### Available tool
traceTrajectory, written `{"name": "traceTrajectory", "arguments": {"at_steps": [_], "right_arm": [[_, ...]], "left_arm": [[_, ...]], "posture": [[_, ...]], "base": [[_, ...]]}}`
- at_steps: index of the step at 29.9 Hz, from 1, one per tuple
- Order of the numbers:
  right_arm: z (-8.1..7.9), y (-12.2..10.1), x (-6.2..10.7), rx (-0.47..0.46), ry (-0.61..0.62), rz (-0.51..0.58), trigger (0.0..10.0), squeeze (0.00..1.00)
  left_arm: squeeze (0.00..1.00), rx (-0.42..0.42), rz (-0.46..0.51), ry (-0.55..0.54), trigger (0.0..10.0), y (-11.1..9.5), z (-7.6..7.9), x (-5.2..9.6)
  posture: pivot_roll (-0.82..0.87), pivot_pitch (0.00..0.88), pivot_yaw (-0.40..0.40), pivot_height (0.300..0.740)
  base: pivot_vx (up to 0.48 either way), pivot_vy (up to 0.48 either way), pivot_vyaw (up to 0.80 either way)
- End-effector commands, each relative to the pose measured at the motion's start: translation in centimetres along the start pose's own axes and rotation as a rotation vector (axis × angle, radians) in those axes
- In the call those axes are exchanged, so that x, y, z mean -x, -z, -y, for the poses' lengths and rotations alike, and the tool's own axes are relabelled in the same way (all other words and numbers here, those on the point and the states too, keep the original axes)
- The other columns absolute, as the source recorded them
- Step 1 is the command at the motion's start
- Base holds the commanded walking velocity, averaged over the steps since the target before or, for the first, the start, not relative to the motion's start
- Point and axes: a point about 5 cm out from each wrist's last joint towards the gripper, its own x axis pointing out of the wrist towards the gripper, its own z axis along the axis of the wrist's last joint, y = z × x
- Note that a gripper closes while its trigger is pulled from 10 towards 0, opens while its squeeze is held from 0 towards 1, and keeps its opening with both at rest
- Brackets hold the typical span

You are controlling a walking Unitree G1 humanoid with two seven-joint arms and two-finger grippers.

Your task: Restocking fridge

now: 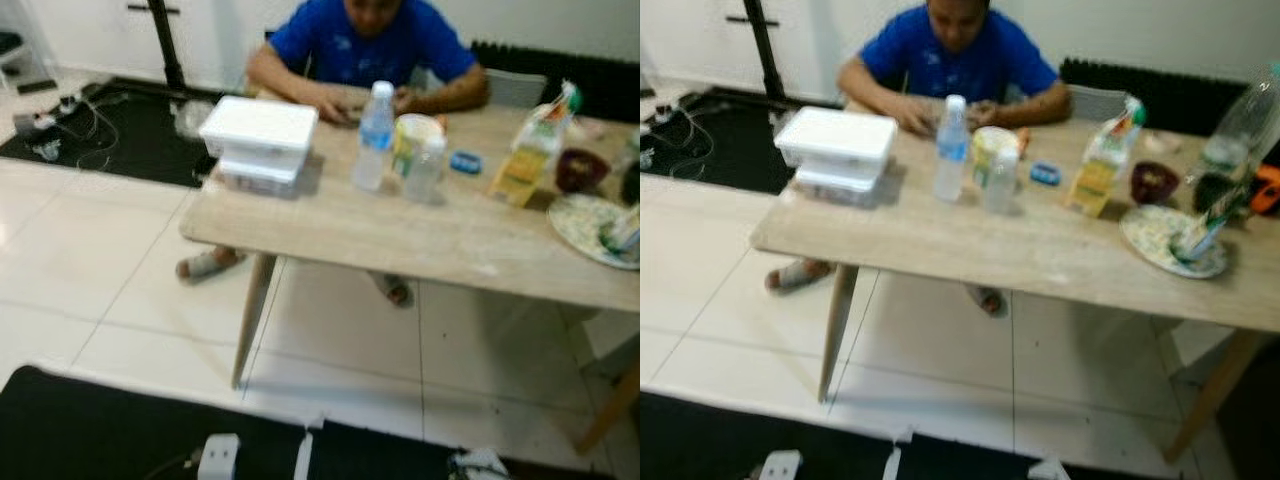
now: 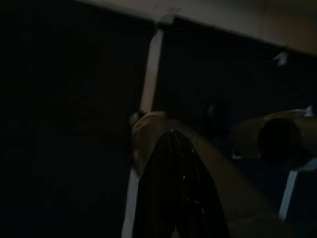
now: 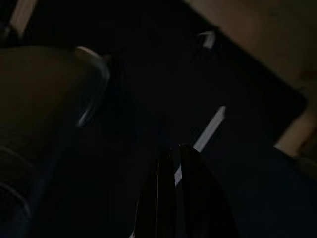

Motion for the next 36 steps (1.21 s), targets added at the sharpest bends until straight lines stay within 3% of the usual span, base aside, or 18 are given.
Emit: {"name": "traceTrajectory", "arguments": {"at_steps": [1, 7, 19, 36], "right_arm": [[0.12, 1.23, 0.18, 0.003, 0.002, -0.039, 10.0, 0.0], [0.13, 1.18, 0.17, 0.006, 0.002, -0.038, 10.0, 0.0], [-0.15, 1.33, 0.17, 0.003, -0.003, -0.041, 10.0, 0.0], [-0.19, 1.25, 0.16, 0.008, -0.006, -0.038, 10.0, 0.0]], "left_arm": [[0.0, 0.022, -0.066, -0.009, 10.0, 1.89, -0.1, 0.45], [0.0, 0.02, -0.066, 0.003, 10.0, 1.84, 0.0, 0.42], [0.0, 0.028, -0.066, 0.015, 10.0, 1.89, 0.15, 0.4], [0.0, 0.03, -0.065, 0.023, 10.0, 1.89, 0.25, 0.38]], "posture": [[-0.04, 0.099, -0.052, 0.74], [-0.04, 0.099, -0.052, 0.74], [-0.04, 0.097, -0.051, 0.74], [-0.04, 0.1, -0.053, 0.74]], "base": [[0.0, 0.0, 0.0], [0.0, 0.0, 0.0], [0.042, -0.398, 0.0], [0.0, 0.0, 0.0]]}}
